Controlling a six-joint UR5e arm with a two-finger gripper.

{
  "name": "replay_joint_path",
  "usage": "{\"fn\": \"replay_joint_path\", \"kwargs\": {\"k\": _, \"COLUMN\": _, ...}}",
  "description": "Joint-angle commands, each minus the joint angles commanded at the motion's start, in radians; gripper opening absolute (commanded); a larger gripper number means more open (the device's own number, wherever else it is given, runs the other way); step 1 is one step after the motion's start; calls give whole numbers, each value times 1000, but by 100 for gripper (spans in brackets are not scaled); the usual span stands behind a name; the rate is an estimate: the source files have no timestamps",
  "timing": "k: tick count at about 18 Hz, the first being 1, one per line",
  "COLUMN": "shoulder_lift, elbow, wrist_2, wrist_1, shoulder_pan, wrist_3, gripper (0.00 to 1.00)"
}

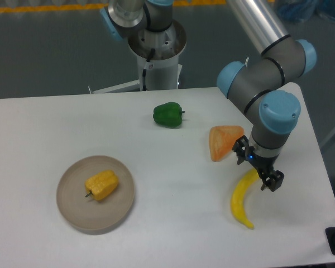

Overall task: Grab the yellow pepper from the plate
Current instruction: 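Move the gripper over the plate and lower onto the yellow pepper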

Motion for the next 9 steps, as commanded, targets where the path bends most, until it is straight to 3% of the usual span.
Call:
{"fn": "replay_joint_path", "kwargs": {"k": 4, "shoulder_lift": 44, "elbow": -14, "wrist_2": -3, "wrist_1": -6, "shoulder_pan": -81, "wrist_3": -93, "gripper": 100}}
{"fn": "replay_joint_path", "kwargs": {"k": 9, "shoulder_lift": 66, "elbow": -32, "wrist_2": -9, "wrist_1": -6, "shoulder_pan": -277, "wrist_3": -346, "gripper": 100}}
